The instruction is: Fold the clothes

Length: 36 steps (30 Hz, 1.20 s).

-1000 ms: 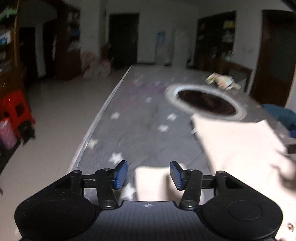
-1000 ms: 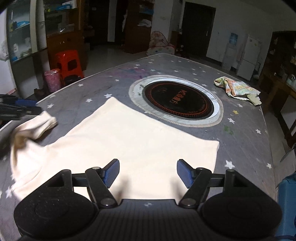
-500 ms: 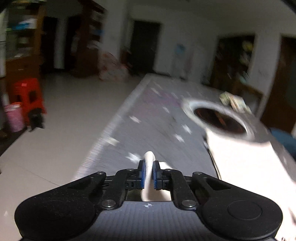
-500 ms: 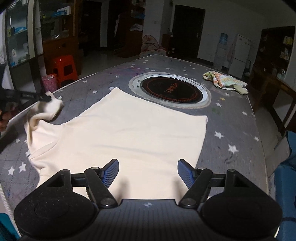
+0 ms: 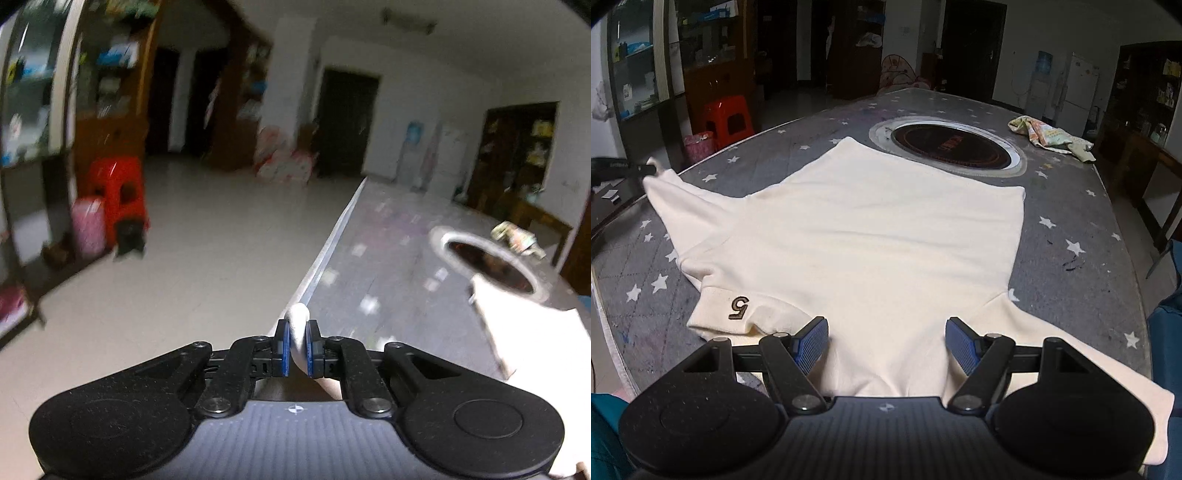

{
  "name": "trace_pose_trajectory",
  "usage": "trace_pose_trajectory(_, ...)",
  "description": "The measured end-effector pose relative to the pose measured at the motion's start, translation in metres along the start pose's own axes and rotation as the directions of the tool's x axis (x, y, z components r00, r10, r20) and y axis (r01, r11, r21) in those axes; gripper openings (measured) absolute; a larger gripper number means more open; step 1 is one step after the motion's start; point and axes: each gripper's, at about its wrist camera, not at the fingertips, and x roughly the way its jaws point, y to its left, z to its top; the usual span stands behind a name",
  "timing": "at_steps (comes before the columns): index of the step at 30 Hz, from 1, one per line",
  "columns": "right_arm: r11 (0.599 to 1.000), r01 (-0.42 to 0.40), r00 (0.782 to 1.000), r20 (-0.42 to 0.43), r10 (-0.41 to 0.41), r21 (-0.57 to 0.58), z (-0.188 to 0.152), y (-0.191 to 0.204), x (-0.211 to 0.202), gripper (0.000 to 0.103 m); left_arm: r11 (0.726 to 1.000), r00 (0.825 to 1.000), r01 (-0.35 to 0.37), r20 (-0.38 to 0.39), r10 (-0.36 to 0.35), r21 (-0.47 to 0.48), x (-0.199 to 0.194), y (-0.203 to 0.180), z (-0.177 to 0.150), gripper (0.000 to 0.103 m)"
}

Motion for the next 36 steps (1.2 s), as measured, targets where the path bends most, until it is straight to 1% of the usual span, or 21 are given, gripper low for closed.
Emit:
trace_pose_trajectory(1,1.0,-0.002,1.0,0.01,0.002,0.001,0.001,0.001,-0.002,0.072,1.0,1.0,0.003,0.027,-0.004,0.03,0.001,-0.004,0.003,0.01)
trace_pose_trajectory(2,1.0,-0.006,1.0,0.015,0.006,0.003,0.002,0.001,-0.003,0.072,0.999,0.999,-0.007,0.037,0.005,0.053,0.003,-0.007,0.006,0.01)
trace_pose_trajectory(3,1.0,-0.009,1.0,0.014,0.009,0.002,0.001,0.002,-0.003,0.072,0.998,1.0,-0.026,0.017,0.025,0.057,0.009,-0.007,0.005,0.012)
trace_pose_trajectory(5,1.0,-0.014,1.0,0.005,0.014,-0.003,-0.001,0.005,-0.001,0.072,0.998,0.997,-0.058,-0.056,0.06,0.036,0.02,0.001,-0.002,0.013)
trace_pose_trajectory(7,1.0,-0.022,1.0,-0.002,0.022,-0.007,-0.004,0.007,-0.001,0.072,0.995,0.987,-0.102,-0.12,0.104,0.019,0.03,0.009,-0.01,0.019)
trace_pose_trajectory(8,1.0,-0.026,1.0,-0.002,0.026,-0.008,-0.005,0.007,-0.001,0.072,0.99,0.982,-0.137,-0.125,0.138,0.021,0.03,0.012,-0.013,0.019)
trace_pose_trajectory(10,1.0,-0.027,1.0,0.002,0.027,-0.007,-0.005,0.005,-0.002,0.072,0.98,0.974,-0.2,-0.108,0.201,0.025,0.027,0.016,-0.013,0.026)
trace_pose_trajectory(11,1.0,-0.026,1.0,0.006,0.026,-0.004,-0.004,0.005,-0.003,0.072,0.979,0.974,-0.204,-0.099,0.206,0.028,0.024,0.015,-0.012,0.035)
trace_pose_trajectory(14,1.0,-0.031,0.999,0.018,0.031,0.0,0.0,0.004,-0.004,0.072,0.993,0.99,-0.11,-0.088,0.113,0.043,0.013,0.001,-0.006,0.033)
trace_pose_trajectory(16,0.999,-0.045,0.999,0.023,0.045,-0.003,0.002,0.006,-0.003,0.072,0.998,0.995,-0.032,-0.092,0.038,0.061,0.008,-0.012,-0.004,0.033)
trace_pose_trajectory(18,0.998,-0.068,0.997,0.024,0.068,-0.016,0.004,0.012,0.0,0.072,0.993,0.989,0.081,-0.131,-0.07,0.083,0.011,-0.032,-0.008,0.033)
trace_pose_trajectory(19,0.997,-0.076,0.997,0.023,0.076,-0.021,0.005,0.015,0.001,0.072,0.988,0.983,0.121,-0.149,-0.106,0.094,0.014,-0.041,-0.011,0.034)
trace_pose_trajectory(20,0.996,-0.085,0.996,0.02,0.085,-0.025,0.005,0.017,0.002,0.072,0.984,0.979,0.142,-0.165,-0.122,0.111,0.018,-0.05,-0.013,0.033)
trace_pose_trajectory(21,0.995,-0.095,0.995,0.017,0.096,-0.029,0.005,0.02,0.003,0.072,0.98,0.976,0.15,-0.178,-0.126,0.13,0.023,-0.057,-0.016,0.033)
trace_pose_trajectory(28,0.989,-0.143,0.99,-0.022,0.142,-0.036,-0.005,0.03,0.004,0.071,0.969,0.978,0.075,-0.209,-0.025,0.237,0.042,-0.065,-0.021,0.035)
trace_pose_trajectory(29,0.988,-0.15,0.989,-0.026,0.149,-0.032,-0.007,0.03,0.003,0.071,0.971,0.975,0.081,-0.22,-0.031,0.224,0.044,-0.065,-0.019,0.032)
trace_pose_trajectory(30,0.988,-0.154,0.988,-0.026,0.154,-0.029,-0.009,0.03,0.001,0.07,0.973,0.973,0.103,-0.225,-0.055,0.209,0.041,-0.068,-0.016,0.032)
trace_pose_trajectory(32,0.987,-0.159,0.987,-0.017,0.159,-0.024,-0.012,0.029,-0.004,0.07,0.965,0.967,0.175,-0.217,-0.131,0.197,0.03,-0.079,-0.012,0.032)
trace_pose_trajectory(34,0.986,-0.164,0.986,-0.008,0.164,-0.008,-0.013,0.027,-0.009,0.069,0.94,0.954,0.262,-0.209,-0.217,0.219,0.021,-0.1,-0.01,0.032)
trace_pose_trajectory(35,0.985,-0.173,0.985,-0.009,0.173,0.004,-0.015,0.027,-0.01,0.068,0.92,0.939,0.317,-0.215,-0.269,0.232,0.015,-0.111,-0.012,0.032)
trace_pose_trajectory(36,0.983,-0.182,0.983,-0.018,0.182,0.01,-0.017,0.027,-0.01,0.066,0.893,0.918,0.376,-0.227,-0.324,0.246,0.009,-0.123,-0.015,0.032)
